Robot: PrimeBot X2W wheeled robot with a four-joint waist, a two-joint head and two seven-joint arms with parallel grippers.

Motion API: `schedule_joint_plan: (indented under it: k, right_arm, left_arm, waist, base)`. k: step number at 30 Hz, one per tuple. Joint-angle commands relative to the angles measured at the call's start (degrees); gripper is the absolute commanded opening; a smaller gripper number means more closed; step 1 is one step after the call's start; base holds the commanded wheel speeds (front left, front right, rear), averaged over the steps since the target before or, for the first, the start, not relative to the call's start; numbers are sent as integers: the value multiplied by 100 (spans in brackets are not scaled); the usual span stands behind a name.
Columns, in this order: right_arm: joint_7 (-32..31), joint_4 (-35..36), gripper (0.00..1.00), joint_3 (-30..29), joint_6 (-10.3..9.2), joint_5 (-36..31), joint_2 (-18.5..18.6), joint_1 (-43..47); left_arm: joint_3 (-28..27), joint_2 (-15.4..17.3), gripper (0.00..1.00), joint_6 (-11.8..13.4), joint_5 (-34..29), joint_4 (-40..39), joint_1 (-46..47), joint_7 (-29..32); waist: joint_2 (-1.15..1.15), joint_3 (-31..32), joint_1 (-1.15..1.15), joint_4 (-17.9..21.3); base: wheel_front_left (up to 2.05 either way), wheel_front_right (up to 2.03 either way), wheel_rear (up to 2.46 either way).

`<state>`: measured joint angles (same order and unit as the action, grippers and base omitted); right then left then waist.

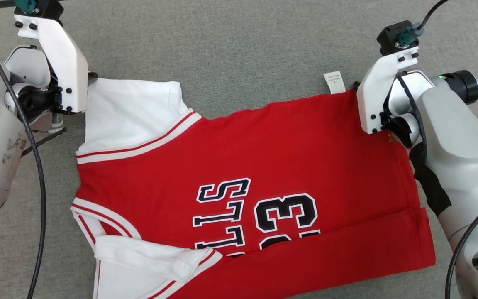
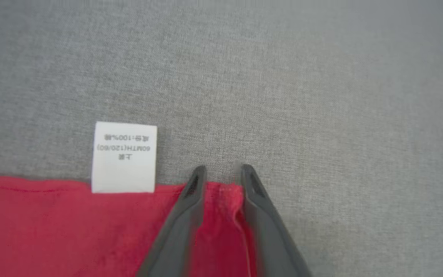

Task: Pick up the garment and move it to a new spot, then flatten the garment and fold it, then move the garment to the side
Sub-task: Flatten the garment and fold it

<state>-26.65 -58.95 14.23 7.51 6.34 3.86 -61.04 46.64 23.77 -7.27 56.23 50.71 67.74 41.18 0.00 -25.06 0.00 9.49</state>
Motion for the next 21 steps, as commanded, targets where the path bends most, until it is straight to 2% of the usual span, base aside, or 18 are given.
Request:
schedule_joint_plan:
  k: [1,7,14,21]
  right_arm:
    - [38,-61,0,-11,-4,-33,4,-3]
    - [579,-61,0,-358,-4,-19,38,-162]
    - [1352,-158,0,-768,-4,325,160,-256]
    - [2278,-74,0,-540,-4,806,395,-267]
  left_arm:
    - [20,40,0,-31,-13,-23,97,-46]
    - [97,220,0,-20,-72,-281,171,-453]
    - [131,375,0,-19,-85,-557,355,-1114]
    - [266,478,0,-19,43,-873,480,-1831]
  waist:
    - [0,-1,0,-9]
    - [0,-14,0,-65]
    - [0,-49,0,-162]
    - [0,-44,0,-337]
  base:
    - [0,0,0]
    - [0,0,0]
    - [0,0,0]
    - [0,0,0]
